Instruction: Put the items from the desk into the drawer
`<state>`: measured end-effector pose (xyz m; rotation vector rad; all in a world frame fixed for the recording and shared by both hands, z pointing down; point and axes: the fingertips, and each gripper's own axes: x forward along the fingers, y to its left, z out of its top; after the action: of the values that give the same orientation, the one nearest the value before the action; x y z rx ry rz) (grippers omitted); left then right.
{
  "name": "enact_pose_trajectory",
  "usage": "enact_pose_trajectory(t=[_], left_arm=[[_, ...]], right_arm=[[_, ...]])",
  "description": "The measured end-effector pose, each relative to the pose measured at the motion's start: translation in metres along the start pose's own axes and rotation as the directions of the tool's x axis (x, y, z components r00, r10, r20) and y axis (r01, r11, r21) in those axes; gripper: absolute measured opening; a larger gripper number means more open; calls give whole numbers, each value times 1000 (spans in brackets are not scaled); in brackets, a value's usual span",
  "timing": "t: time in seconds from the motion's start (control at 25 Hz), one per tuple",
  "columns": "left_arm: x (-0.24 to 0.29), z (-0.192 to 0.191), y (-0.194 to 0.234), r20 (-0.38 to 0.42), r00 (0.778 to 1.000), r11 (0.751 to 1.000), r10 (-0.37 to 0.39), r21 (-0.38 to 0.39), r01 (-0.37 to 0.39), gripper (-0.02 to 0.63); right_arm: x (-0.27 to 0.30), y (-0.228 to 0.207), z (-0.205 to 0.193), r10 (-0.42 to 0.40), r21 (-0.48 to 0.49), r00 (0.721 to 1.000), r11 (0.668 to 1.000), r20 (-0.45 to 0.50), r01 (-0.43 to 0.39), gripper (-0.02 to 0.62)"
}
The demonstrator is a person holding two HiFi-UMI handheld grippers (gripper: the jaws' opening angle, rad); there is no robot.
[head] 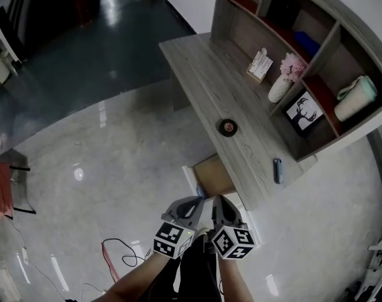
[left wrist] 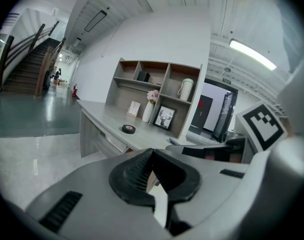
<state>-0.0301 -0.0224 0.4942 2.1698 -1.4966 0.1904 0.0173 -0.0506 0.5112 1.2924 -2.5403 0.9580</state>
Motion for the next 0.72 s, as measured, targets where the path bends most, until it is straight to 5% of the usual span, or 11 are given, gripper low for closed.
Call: enact_pose_trajectory(t=[0.72], left_arm=[[-28, 48, -71, 37, 985, 982, -166, 97, 162, 9]], right_arm=[[-91, 14, 48, -145, -161, 976, 972, 165, 171, 11]])
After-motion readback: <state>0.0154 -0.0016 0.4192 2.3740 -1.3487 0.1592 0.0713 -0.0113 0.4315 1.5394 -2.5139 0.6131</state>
